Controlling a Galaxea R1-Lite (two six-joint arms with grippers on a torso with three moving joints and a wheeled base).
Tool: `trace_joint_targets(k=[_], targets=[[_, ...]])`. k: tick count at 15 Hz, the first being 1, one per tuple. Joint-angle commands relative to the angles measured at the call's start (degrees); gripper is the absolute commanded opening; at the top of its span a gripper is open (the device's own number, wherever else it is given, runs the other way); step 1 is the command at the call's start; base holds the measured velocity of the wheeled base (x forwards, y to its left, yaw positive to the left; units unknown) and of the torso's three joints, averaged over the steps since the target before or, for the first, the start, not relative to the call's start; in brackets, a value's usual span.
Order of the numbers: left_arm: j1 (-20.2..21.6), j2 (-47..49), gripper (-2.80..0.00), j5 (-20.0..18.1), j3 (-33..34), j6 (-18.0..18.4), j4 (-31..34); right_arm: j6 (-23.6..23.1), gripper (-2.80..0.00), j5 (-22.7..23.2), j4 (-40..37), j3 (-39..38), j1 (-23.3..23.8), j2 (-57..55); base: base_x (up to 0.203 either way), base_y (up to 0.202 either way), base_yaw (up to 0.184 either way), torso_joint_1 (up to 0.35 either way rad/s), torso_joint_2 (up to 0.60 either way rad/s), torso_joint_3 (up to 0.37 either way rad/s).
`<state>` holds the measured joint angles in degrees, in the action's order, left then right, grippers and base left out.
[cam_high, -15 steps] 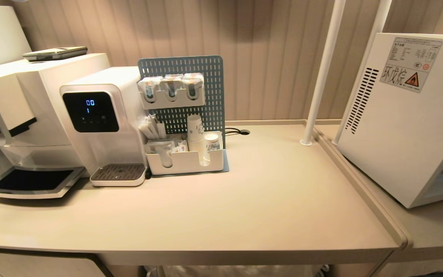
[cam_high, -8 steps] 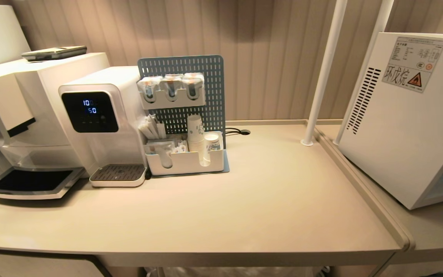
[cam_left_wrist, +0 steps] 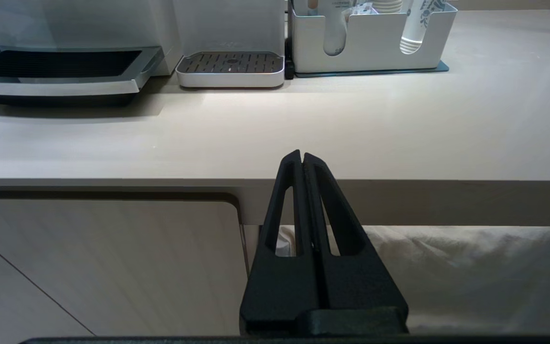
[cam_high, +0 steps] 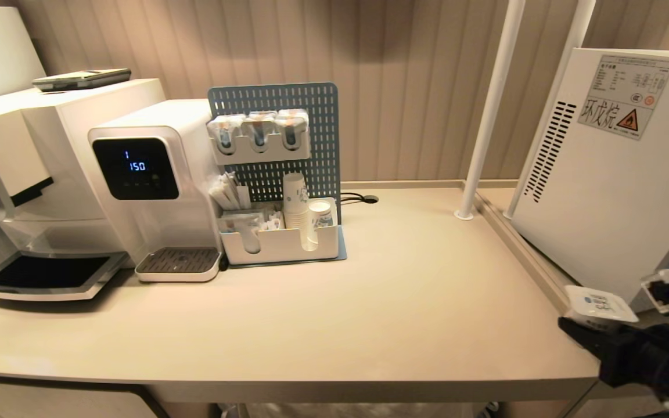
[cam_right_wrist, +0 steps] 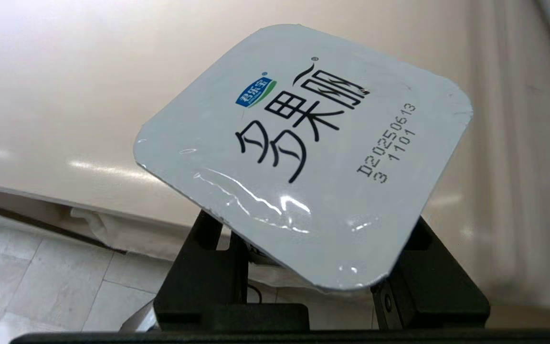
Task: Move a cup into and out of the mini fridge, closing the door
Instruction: Place the yoghurt on the table
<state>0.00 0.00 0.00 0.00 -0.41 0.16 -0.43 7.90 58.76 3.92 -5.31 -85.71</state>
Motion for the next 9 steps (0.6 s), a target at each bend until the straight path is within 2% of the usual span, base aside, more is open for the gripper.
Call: trace_joint_targets(k=[1,3,5,9], targets=[[0.00,0.09,-2.80,0.00,0.00,-0.02,0.02,-0.46,-2.80,-0.25,13.99,0.12,-3.53,-21.73,0.000,0.000,0.000,0.000,0.00,0.000],[0.00,0.09,-2.80,0.00,0.00,-0.02,-0.07,-2.13,-2.80,-3.18,21.83,3.50,-8.30,-33.65,0.000,0.000,0.000,0.000,0.00,0.000],[0.00,0.09,-2.80,0.00,0.00,-0.02,0.02,-3.51,-2.80,-6.62,27.16,10.33,-13.18,-38.94,0.000,0.000,0.000,0.000,0.00,0.000],[0.00,0.09,-2.80,0.00,0.00,-0.02,0.02,-6.74,-2.80,-13.17,28.85,19.61,-17.25,-47.09,0.000,0.000,0.000,0.000,0.00,0.000]])
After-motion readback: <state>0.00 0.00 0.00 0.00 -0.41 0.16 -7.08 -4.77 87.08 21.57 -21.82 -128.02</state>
